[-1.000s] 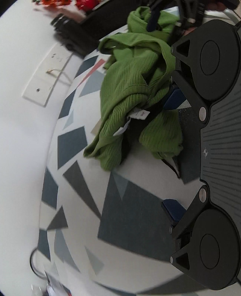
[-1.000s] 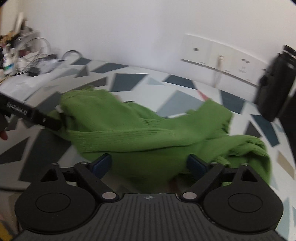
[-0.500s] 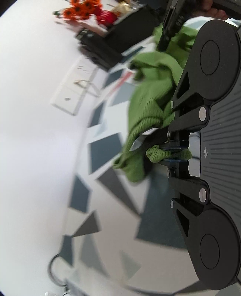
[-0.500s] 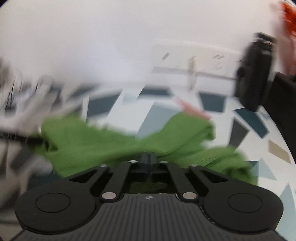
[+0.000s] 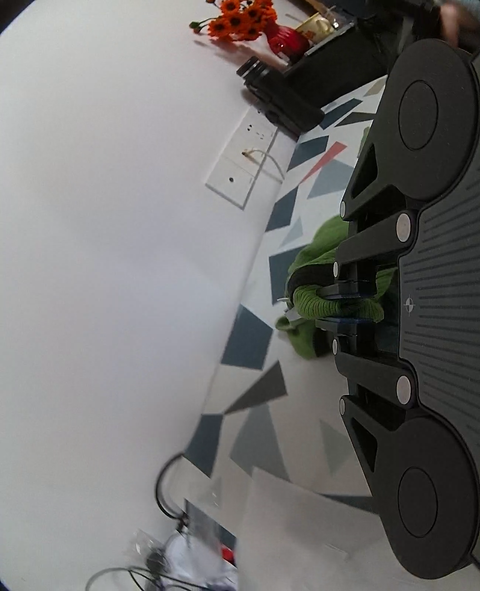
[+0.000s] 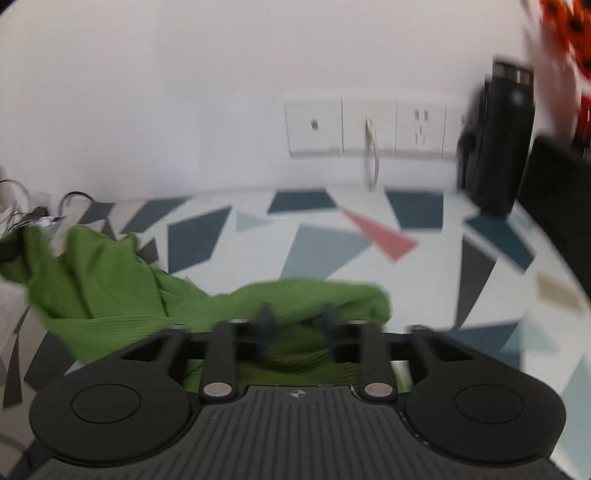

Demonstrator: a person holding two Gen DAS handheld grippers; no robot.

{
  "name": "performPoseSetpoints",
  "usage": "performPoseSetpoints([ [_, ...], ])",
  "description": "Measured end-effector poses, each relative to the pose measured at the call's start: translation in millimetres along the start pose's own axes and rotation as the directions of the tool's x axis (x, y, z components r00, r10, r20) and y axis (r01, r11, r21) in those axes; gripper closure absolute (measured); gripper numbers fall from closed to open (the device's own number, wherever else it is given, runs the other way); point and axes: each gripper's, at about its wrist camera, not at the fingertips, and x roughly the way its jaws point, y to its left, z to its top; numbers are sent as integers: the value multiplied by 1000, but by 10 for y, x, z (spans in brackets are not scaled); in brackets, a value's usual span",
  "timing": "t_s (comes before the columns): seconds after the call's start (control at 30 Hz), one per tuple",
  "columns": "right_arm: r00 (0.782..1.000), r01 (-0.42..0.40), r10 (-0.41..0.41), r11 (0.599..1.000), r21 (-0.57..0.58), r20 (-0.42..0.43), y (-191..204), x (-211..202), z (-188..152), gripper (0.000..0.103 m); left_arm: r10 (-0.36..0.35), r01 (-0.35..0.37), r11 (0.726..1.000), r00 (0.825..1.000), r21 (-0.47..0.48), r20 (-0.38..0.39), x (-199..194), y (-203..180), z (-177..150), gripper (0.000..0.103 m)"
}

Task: Fold clothes
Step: 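Grasp the sweater edge with the left tool while the right tool grasps another edge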

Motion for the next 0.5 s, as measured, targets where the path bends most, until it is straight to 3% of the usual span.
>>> performPoseSetpoints([
  [0.03, 1000, 8, -8, 1000, 24, -12, 21, 81, -9, 37, 4, -4, 1000, 1000, 0, -4, -28, 31, -19, 95],
  [0.17, 998, -22, 29, 990, 141, -48, 49, 307, 17, 37, 11, -10, 1000, 1000, 3, -24, -73, 127, -101, 95],
  [0.2, 998, -29, 38, 986, 165, -49, 47, 322, 22, 43, 11, -11, 1000, 1000, 2, -27, -77, 144, -116, 95],
  [0.23, 998, -38, 47, 984, 176, -48, 48, 331, 30, 67, 10, -11, 1000, 999, 0, -30, -80, 161, -130, 95],
  [0.3, 997, -49, 59, 980, 194, -48, 48, 340, 45, 95, 8, -8, 1000, 999, -7, -34, -74, 195, -141, 95],
  [0.5, 996, -49, 34, 976, 213, 77, -92, -178, 62, 99, -3, 2, 1000, 999, -19, -36, -39, 259, -130, 95],
])
